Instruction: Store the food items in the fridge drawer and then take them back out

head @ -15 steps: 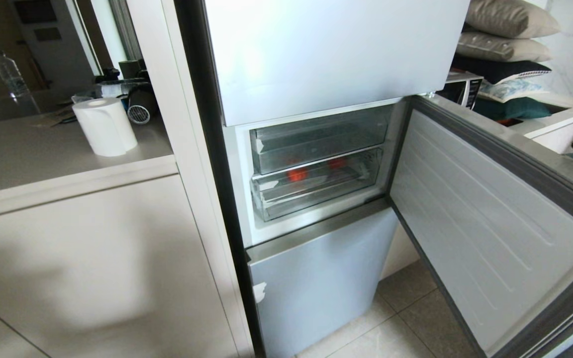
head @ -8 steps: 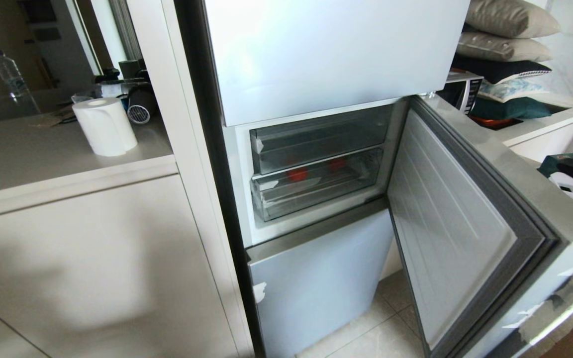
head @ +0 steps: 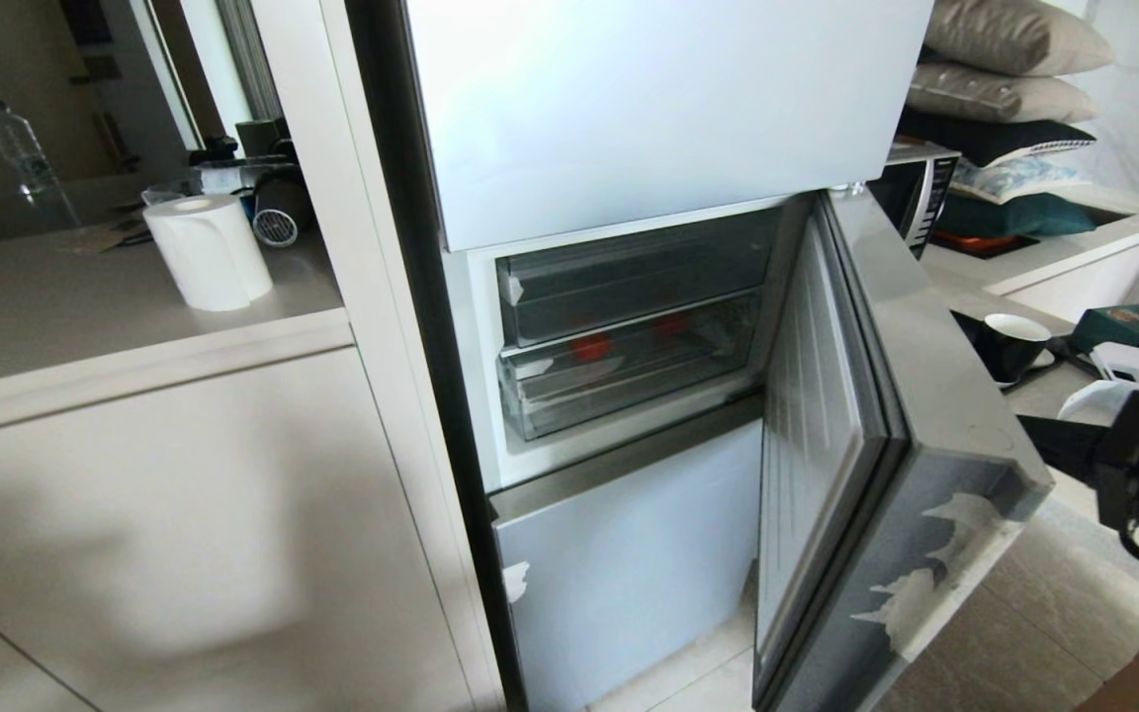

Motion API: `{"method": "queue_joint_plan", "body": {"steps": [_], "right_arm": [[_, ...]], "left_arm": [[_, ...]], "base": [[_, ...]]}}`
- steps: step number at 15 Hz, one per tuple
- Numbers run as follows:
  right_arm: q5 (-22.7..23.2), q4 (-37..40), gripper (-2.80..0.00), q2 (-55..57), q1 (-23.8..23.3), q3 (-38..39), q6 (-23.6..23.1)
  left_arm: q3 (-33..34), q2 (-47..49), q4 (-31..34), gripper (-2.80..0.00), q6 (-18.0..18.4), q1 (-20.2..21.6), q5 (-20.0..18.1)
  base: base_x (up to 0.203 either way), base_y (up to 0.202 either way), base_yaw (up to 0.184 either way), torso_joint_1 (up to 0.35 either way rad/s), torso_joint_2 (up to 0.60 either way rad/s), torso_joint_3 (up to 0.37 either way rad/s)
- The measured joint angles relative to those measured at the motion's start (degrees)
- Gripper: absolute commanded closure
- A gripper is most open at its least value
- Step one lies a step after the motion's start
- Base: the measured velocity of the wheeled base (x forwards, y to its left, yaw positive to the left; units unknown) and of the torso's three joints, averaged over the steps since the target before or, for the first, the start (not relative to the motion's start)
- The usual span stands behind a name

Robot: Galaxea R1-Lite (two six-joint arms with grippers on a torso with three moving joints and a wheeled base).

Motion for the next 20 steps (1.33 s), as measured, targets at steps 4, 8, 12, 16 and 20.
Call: {"method": "queue_joint_plan", "body": {"steps": [4, 8, 12, 16, 20], "right_arm": [[-12.0, -4.3, 0.0, 7.3, 17.1, -0.6, -6.0], [-15.3, -8.1, 0.0, 15.5, 25.6, -5.1, -6.8], [-21.2, -11.3, 0.0, 28.8, 31.4, -19.6, -7.3], [-30.2, -12.4, 0.0, 45.6, 34.0, -43.4, -9.5], [-33.1, -12.5, 0.0, 50.9, 34.8, -46.7, -10.0]], "left_arm": [[0.0, 0.0, 0.0, 0.0, 0.0, 0.0, 0.0], [0.0, 0.0, 0.0, 0.0, 0.0, 0.0, 0.0], [0.0, 0.0, 0.0, 0.0, 0.0, 0.0, 0.0], [0.0, 0.0, 0.0, 0.0, 0.0, 0.0, 0.0], [0.0, 0.0, 0.0, 0.0, 0.0, 0.0, 0.0]], "base": [[0.0, 0.0, 0.0, 0.0, 0.0, 0.0], [0.0, 0.0, 0.0, 0.0, 0.0, 0.0], [0.0, 0.0, 0.0, 0.0, 0.0, 0.0], [0.0, 0.0, 0.0, 0.0, 0.0, 0.0], [0.0, 0.0, 0.0, 0.0, 0.0, 0.0]]}}
